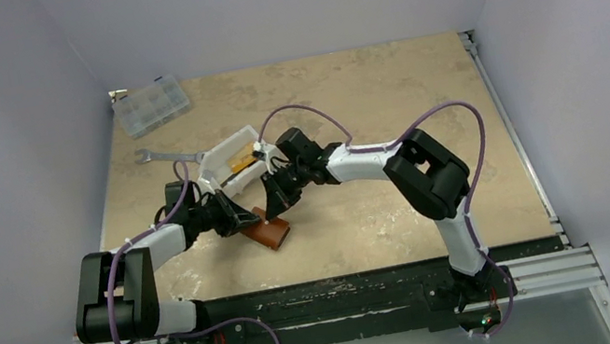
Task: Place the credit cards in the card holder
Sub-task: Close the card holder at the center of the board.
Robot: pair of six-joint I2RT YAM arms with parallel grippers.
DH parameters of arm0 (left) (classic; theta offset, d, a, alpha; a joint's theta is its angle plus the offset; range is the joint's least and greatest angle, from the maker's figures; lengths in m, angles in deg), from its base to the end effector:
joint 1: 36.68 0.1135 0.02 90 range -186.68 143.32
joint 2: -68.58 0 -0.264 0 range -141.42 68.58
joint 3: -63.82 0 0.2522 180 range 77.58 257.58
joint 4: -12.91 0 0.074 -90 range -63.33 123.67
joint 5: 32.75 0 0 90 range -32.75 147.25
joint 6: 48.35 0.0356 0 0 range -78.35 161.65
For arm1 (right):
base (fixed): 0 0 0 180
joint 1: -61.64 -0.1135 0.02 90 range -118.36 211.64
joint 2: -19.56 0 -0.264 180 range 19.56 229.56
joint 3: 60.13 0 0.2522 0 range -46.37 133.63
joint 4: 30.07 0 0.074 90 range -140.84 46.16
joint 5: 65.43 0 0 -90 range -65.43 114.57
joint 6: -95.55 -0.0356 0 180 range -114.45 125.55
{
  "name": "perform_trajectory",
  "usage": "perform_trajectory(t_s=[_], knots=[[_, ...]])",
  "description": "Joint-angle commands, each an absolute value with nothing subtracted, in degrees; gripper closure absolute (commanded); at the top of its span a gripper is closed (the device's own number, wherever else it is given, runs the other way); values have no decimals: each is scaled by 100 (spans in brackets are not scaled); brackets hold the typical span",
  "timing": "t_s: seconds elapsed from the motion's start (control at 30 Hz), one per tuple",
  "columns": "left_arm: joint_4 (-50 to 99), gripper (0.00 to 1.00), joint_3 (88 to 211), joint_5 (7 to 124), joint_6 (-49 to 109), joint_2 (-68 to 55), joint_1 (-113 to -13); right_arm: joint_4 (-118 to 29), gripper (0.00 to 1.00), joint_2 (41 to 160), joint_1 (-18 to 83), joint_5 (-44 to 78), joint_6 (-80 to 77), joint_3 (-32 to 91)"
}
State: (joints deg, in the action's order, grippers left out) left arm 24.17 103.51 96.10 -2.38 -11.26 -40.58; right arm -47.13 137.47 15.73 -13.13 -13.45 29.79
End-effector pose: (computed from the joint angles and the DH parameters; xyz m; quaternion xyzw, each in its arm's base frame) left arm 0.2276 -0.0379 0.1312 -0.2022 0.8738 -0.4134 0.1573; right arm 0.2894 0.3301 0.1561 -0.3236 0.8217 0.4461 0.1451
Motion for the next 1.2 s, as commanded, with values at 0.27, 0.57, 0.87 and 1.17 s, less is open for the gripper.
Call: perform_trajectory(t_s=[0.27,0.57,0.87,1.17], knots=[[2221,100,10047,8994,-366,-1214,-4180,-5084,100,13646,1208,-523,-886,3145],[2236,100,9938,8803,-503,-1045,-4187,-5338,100,13454,662,341,-415,2989],[2208,100,9893,8739,-538,-1027,-4187,-5400,100,13350,91,1688,-117,2515],[2228,100,9900,8699,-520,-1009,-4187,-5162,100,13355,-299,2003,81,1995]])
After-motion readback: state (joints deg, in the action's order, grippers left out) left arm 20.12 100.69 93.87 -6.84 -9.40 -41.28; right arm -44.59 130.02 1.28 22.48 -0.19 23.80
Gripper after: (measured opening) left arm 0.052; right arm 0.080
